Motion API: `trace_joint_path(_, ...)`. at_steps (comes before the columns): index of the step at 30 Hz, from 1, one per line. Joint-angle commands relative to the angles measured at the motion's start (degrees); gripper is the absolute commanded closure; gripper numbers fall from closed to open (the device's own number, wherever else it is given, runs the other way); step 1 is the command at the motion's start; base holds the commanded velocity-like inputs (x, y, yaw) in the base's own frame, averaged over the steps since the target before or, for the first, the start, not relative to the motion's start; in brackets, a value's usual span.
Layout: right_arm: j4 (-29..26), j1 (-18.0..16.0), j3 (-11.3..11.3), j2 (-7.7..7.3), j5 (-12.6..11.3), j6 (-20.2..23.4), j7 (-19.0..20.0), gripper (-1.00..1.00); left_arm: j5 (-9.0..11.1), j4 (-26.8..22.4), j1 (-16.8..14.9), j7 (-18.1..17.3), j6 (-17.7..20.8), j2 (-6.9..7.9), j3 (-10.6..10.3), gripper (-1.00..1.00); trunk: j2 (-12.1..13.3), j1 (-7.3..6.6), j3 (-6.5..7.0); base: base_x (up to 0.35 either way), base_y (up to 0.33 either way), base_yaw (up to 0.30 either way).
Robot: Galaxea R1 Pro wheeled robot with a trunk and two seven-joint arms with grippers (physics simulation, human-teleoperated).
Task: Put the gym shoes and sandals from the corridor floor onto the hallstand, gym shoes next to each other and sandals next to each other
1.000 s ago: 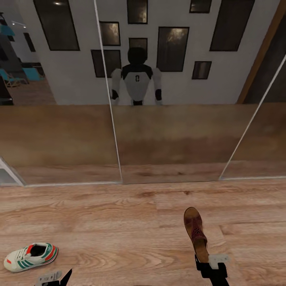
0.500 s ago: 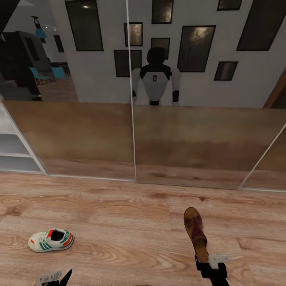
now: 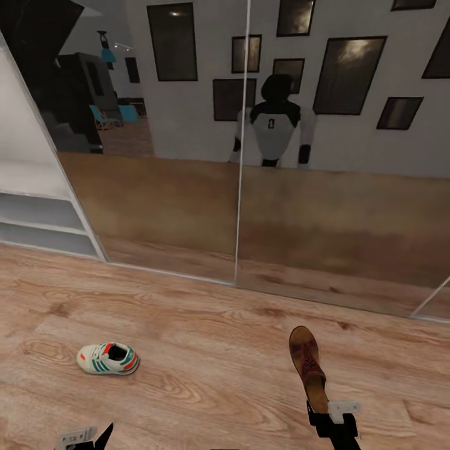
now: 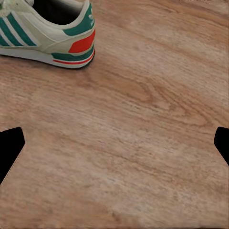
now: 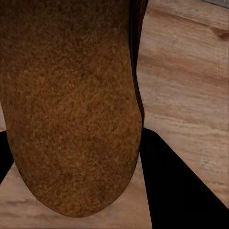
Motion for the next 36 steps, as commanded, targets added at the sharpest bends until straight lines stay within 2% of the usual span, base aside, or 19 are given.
trace_joint_path(1,0.05,-0.02,-0.43,0.00,0.45,-0.15,-0.10,1.00,-0.61,0.05,-0.08,-0.28,-0.32,-0.03,0.49,-1.00,-0.02,-0.01,-0.04,0.000,0.000,0.277)
trace_joint_path(36,0.03,-0.02,-0.43,0.00,0.45,-0.15,-0.07,1.00,-0.61,0.05,-0.08,-0.28,-0.32,-0.03,0.49,-1.00,-0.02,-0.01,-0.04,0.000,0.000,0.277)
